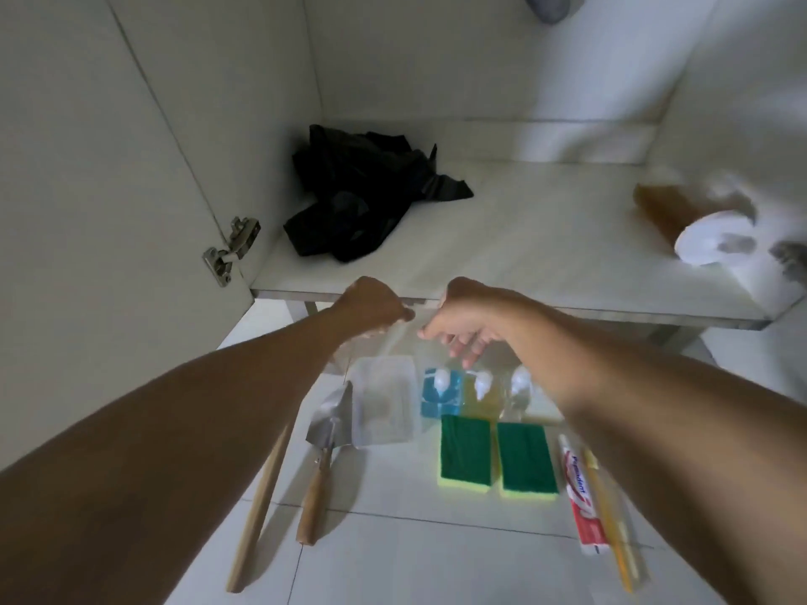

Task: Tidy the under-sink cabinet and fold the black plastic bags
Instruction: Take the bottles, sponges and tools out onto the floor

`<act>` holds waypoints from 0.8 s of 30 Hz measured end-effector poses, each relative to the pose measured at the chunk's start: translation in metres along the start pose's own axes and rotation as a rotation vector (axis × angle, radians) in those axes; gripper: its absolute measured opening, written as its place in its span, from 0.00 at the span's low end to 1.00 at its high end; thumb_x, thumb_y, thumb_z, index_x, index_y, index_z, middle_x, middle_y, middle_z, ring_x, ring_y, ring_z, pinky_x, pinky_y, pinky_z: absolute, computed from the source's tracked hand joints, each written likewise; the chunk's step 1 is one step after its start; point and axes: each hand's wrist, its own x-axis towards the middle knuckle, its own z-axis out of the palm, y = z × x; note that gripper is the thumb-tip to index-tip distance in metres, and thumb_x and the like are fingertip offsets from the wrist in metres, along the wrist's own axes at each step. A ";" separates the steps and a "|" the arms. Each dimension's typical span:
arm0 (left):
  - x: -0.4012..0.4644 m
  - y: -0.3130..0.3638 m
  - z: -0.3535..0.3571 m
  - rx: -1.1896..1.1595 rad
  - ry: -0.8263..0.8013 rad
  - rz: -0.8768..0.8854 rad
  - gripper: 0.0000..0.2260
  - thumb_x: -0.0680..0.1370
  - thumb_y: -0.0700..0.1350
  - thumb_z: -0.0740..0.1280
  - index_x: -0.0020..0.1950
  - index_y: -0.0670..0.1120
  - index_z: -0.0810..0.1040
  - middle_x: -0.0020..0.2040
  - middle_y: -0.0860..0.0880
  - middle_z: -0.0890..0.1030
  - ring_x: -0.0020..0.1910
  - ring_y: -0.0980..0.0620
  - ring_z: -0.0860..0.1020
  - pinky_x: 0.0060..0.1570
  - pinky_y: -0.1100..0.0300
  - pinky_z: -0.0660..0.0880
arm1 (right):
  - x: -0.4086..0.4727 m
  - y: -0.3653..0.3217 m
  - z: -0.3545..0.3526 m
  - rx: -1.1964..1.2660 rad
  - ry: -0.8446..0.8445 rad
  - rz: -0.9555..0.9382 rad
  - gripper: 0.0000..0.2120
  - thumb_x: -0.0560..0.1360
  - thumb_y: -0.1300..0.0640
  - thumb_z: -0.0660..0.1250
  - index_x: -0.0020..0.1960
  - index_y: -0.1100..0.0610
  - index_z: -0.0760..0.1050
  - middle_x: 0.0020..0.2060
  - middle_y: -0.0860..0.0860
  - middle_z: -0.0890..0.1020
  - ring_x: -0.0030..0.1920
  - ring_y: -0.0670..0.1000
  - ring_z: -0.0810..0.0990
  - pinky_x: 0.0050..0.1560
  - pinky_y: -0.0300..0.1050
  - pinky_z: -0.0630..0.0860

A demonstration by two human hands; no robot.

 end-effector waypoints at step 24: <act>0.126 0.268 0.154 -0.022 -0.127 0.353 0.03 0.76 0.41 0.69 0.44 0.47 0.76 0.49 0.45 0.77 0.49 0.47 0.77 0.58 0.52 0.77 | -0.030 0.209 -0.278 -0.384 0.896 0.364 0.07 0.76 0.65 0.64 0.53 0.63 0.76 0.45 0.58 0.78 0.50 0.58 0.80 0.43 0.48 0.76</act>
